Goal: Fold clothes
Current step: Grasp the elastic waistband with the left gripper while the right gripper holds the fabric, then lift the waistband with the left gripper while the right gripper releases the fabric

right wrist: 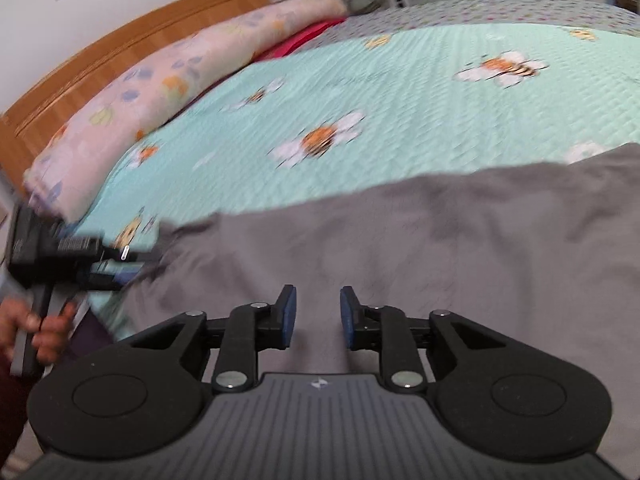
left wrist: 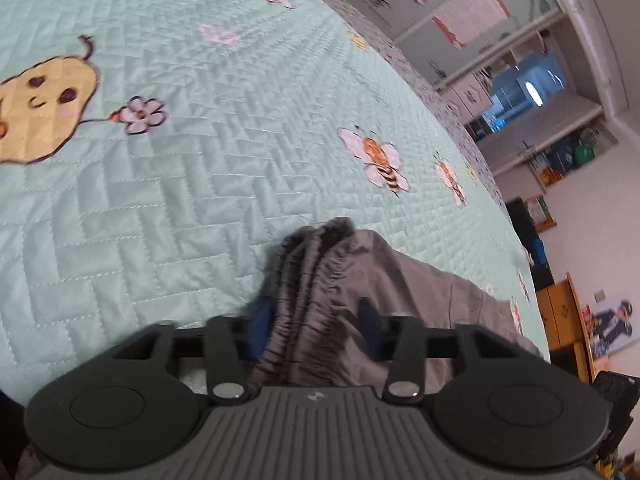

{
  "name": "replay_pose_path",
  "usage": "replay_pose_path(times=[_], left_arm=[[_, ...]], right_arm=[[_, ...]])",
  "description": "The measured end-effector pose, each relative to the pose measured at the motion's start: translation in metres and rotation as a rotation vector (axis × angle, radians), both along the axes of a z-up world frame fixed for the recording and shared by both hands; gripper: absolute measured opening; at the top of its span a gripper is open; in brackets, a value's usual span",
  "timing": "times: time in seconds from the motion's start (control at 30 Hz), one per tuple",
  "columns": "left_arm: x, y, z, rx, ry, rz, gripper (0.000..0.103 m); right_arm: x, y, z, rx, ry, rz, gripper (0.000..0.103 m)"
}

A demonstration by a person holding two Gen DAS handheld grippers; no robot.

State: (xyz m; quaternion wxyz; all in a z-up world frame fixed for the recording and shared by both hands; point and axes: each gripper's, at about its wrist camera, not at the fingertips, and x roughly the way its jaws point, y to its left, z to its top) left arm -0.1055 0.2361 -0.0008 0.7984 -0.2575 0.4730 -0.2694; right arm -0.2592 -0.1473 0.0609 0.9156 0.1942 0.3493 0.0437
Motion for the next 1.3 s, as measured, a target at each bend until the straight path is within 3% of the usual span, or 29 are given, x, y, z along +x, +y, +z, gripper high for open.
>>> replay_pose_path(times=[0.17, 0.23, 0.5, 0.67, 0.73, 0.83, 0.93, 0.97, 1.3], left_arm=[[-0.002, 0.003, -0.005, -0.008, 0.006, 0.031, 0.03], [0.0, 0.002, -0.001, 0.005, 0.004, 0.033, 0.03], [-0.001, -0.001, 0.005, 0.037, -0.014, 0.034, 0.034], [0.0, -0.006, 0.012, 0.005, 0.002, 0.031, 0.063], [-0.001, -0.013, 0.017, 0.031, -0.018, 0.026, 0.066], [-0.004, -0.025, 0.019, 0.105, -0.056, 0.024, 0.061], [-0.009, -0.034, 0.022, 0.213, -0.109, 0.024, 0.038], [-0.01, -0.037, 0.023, 0.249, -0.124, 0.021, 0.035], [-0.013, -0.024, 0.02, 0.221, -0.1, 0.062, 0.029]], right_arm=[[0.021, -0.02, -0.004, -0.033, -0.005, -0.072, 0.019], [0.033, -0.023, -0.005, -0.041, -0.007, -0.073, 0.0], [0.072, -0.029, -0.02, -0.044, 0.021, -0.112, 0.0], [0.08, -0.031, -0.036, -0.044, 0.065, -0.144, 0.0], [0.082, -0.031, -0.037, -0.053, 0.075, -0.145, 0.0], [0.082, -0.028, -0.036, -0.072, 0.079, -0.14, 0.0], [0.079, -0.025, -0.035, -0.063, 0.083, -0.134, 0.0], [0.076, -0.024, -0.034, -0.061, 0.085, -0.13, 0.0], [0.03, -0.001, -0.026, -0.041, 0.106, -0.049, 0.0]])
